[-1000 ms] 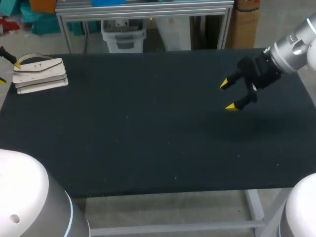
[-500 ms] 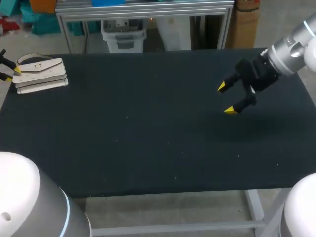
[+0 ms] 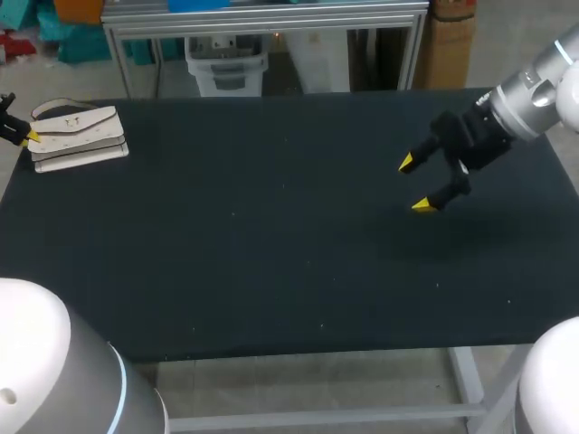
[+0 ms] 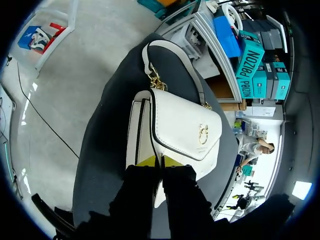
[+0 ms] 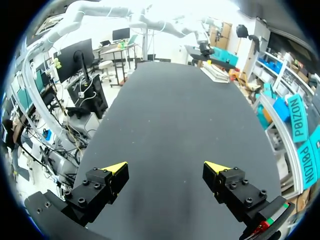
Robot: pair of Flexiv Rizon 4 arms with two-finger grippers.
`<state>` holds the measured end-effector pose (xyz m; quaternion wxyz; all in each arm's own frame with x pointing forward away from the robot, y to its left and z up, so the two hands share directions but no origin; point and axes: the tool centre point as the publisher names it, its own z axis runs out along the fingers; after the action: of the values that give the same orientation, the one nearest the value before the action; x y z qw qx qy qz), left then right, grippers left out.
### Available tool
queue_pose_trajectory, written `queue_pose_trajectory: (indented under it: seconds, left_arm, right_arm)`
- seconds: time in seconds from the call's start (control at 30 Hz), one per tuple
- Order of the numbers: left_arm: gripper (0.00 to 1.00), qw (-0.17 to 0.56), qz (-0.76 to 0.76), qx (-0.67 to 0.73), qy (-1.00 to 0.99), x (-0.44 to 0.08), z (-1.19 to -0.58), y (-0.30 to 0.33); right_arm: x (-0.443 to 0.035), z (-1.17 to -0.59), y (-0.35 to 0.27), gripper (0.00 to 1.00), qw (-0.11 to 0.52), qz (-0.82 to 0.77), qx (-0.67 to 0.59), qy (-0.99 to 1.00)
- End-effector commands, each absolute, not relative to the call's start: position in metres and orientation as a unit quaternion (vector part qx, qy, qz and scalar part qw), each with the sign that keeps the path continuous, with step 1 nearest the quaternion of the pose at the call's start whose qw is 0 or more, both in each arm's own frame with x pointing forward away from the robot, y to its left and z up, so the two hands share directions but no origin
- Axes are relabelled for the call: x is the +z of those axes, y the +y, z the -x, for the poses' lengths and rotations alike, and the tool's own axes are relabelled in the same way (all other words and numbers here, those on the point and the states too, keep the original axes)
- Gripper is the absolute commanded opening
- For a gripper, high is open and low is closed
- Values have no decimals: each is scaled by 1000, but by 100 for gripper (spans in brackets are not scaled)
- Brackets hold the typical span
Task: Pick up the bag, open it, inspect its contents, close it, and place it on the opposite side
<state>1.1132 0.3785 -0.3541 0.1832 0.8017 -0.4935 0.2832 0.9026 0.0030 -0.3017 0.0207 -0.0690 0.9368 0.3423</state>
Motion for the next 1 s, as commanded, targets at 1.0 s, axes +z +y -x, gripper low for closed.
queue_pose_trajectory:
  seconds: [1.0]
  left_arm:
    - [0, 361, -649, 228, -630, -347, -1076, 248]
  right_arm:
    - [-320, -905, 8, 100, 26, 44, 341, 939]
